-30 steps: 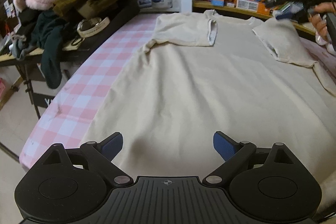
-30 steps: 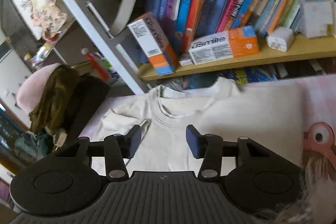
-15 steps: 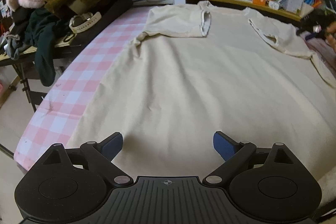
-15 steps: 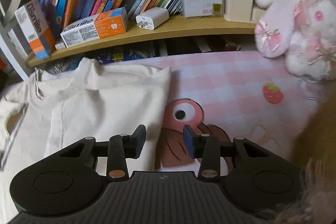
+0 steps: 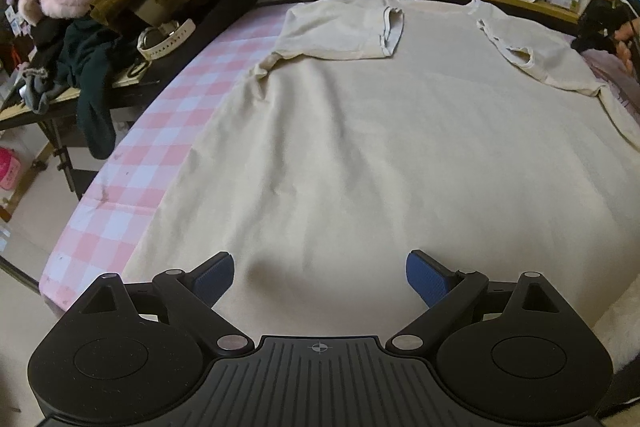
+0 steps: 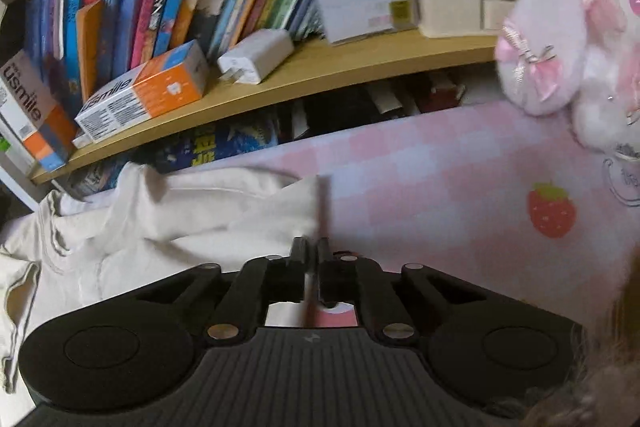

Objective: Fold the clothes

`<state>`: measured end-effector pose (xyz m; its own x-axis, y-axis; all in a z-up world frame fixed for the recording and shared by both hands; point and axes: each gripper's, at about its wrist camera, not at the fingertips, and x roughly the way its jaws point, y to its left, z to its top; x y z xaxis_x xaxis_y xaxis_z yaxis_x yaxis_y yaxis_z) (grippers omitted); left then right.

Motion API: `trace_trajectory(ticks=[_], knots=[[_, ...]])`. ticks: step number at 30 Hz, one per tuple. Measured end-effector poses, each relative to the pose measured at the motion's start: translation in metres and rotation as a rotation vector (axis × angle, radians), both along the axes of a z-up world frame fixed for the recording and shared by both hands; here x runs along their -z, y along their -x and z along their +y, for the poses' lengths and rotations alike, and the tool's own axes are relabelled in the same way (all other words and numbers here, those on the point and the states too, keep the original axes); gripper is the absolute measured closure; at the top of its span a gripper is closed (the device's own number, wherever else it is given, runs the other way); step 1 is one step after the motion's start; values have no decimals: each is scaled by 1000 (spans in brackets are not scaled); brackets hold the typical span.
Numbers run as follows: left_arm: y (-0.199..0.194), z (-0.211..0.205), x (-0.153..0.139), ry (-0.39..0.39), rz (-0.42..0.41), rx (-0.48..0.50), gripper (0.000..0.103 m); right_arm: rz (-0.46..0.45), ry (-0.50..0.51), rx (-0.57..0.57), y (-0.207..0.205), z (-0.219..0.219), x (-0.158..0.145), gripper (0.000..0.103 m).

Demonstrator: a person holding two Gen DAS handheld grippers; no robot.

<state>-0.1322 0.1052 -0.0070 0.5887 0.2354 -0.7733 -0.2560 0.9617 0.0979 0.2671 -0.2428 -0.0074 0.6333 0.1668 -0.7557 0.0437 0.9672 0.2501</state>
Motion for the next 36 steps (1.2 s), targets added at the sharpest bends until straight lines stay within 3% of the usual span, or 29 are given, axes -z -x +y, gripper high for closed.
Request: trace_trajectory(ticks=[4, 6, 9, 12, 16, 17, 18, 19, 23, 26, 28, 30, 33, 36], knots=[[-4, -6, 2, 9, -7, 7, 8, -24, -42, 1, 20, -15, -16, 88], [-7, -10, 3, 14, -10, 8, 8, -37, -59, -66, 40, -14, -27, 73], [-12, -16, 3, 16, -22, 16, 8, -18, -35, -208, 86, 3, -43, 71], [-16, -23, 3, 15, -31, 27, 8, -32, 19, -368, 135, 28, -56, 63], [-21, -36, 3, 9, -40, 61, 8, -75, 179, -532, 175, 63, -57, 60], [-23, -40, 2, 6, -44, 71, 8, -77, 223, -541, 177, 70, -54, 64], [-23, -43, 1, 3, -50, 82, 8, -79, 267, -550, 179, 76, -50, 87], [-24, -46, 0, 0, -56, 91, 8, -79, 270, -510, 178, 72, -50, 97], [-24, -49, 1, 10, -58, 97, 8, -67, 172, -328, 185, 31, -56, 97], [-23, -47, 2, 14, -55, 85, 8, 19, 142, -369, 186, 15, -43, 93], [-22, -44, 1, 14, -55, 77, 8, 31, 103, -399, 186, 9, -44, 87], [-20, -44, 2, 10, -49, 68, 8, 23, 45, -437, 183, 3, -54, 52], [-16, -44, 2, 4, -34, 52, 8, -18, -33, -442, 167, -3, -66, 49], [-11, -45, 0, -13, -30, 40, 8, -8, -63, -341, 122, -5, -61, 51]])
